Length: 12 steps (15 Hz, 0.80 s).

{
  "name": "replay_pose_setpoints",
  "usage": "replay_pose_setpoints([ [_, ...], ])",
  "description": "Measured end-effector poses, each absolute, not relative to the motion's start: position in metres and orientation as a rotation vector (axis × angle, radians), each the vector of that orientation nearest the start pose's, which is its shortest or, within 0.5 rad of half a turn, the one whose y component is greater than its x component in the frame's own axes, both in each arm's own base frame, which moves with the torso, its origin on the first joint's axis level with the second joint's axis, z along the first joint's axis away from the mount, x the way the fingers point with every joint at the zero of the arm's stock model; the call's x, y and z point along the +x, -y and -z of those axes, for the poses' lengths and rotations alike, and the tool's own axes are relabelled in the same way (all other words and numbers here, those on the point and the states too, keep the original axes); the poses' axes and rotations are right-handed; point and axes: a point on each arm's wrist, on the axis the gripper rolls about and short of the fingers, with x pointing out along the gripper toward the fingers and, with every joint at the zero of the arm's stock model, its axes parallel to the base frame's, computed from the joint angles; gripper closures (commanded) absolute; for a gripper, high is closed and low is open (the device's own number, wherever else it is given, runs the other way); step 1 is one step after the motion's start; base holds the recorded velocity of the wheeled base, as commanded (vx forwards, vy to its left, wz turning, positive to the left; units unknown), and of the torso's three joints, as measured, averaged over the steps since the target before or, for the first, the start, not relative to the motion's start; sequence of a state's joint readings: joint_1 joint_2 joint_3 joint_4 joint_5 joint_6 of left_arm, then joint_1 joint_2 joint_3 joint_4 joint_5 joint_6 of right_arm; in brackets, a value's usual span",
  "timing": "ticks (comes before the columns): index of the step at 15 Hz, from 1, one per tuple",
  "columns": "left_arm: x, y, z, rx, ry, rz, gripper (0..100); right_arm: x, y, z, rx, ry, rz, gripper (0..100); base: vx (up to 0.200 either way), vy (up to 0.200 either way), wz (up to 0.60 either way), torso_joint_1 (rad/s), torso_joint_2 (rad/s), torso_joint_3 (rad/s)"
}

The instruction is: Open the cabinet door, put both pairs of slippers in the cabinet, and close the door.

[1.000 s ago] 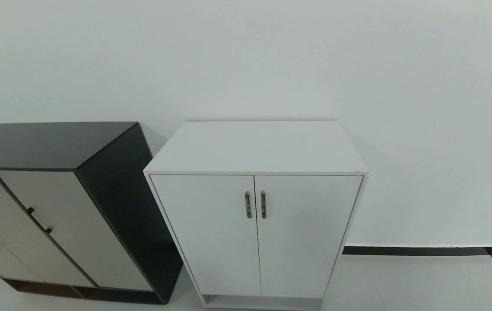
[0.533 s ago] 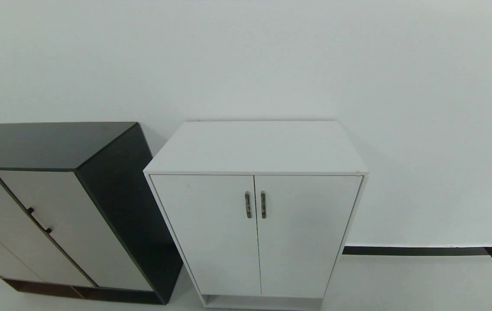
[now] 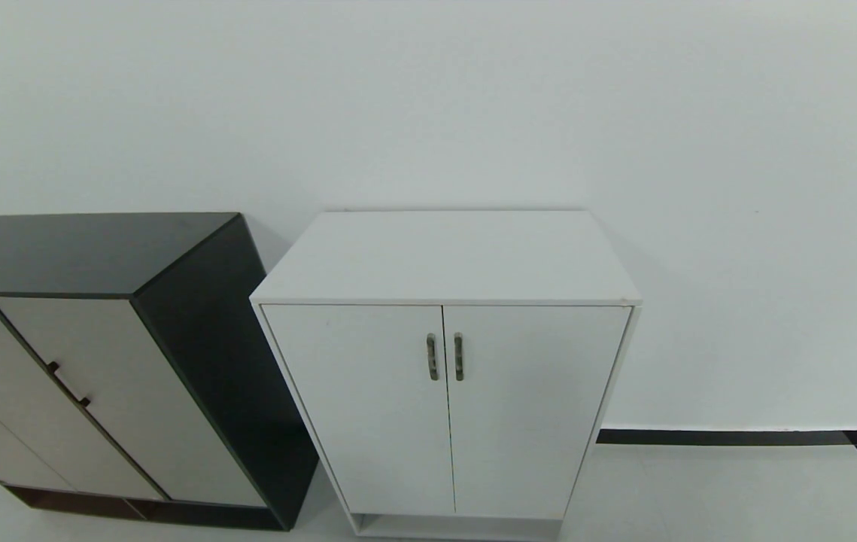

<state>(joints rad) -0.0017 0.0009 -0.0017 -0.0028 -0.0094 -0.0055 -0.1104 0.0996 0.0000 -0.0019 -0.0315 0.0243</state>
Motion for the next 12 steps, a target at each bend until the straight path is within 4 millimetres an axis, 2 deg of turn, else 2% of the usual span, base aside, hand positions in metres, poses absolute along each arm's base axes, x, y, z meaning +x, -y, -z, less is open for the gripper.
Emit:
replay_pose_setpoints([
  [5, -0.0229, 0.0002, -0.0763, -0.006, 0.004, 0.011, 100, -0.0185, 0.0002, -0.0768, 0.016, -0.056, 0.018, 100, 0.0, 0.0, 0.0, 0.0, 0.0, 0.0],
  [12, -0.0229, 0.0001, -0.0762, -0.002, 0.004, 0.009, 100, -0.0226, 0.001, -0.076, 0.008, 0.0, 0.047, 100, 0.0, 0.0, 0.0, 0.0, 0.0, 0.0],
])
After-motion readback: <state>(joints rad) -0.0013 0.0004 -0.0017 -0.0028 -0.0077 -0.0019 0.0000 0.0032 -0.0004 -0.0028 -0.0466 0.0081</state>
